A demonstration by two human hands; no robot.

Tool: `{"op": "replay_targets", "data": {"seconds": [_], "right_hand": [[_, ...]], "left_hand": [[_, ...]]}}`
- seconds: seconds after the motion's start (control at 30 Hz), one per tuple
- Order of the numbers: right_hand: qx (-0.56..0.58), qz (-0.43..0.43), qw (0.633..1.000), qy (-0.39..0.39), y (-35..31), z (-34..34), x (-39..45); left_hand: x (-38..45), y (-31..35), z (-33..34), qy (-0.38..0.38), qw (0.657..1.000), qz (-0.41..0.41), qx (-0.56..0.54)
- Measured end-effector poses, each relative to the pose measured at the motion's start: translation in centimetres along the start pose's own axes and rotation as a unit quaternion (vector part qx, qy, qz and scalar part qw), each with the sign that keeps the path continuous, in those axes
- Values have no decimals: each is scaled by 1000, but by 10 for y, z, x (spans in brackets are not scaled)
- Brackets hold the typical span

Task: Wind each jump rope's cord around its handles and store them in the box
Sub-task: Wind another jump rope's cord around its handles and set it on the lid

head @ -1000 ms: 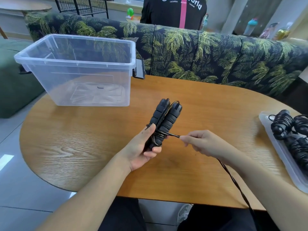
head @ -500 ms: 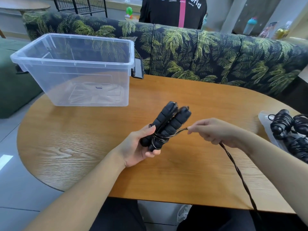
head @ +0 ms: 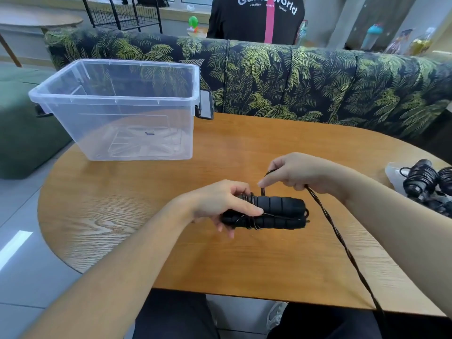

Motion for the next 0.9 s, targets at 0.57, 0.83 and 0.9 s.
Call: {"op": "replay_targets", "data": {"seconds": [0.57,0.83,0.9], "right_hand": [[-36,-113,992,53,-6,39,-47],[21,-56,996,63,28,48,-48],[51,-51,996,51,35,50,-49]], "left_hand": [[13,-21,8,164,972,-10,-168],[12,-48,20,158,911,-6,-382],[12,-51,22,131,902,18,-412]]}}
Point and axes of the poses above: each hand's wrist, its own x-axis towards the middle knuckle, its own z-axis out of the palm, y = z × x, the point moved 4 cm from there along x, towards the middle knuckle, and after that the axes turned 2 degrees about z, right-handed, at the moved point
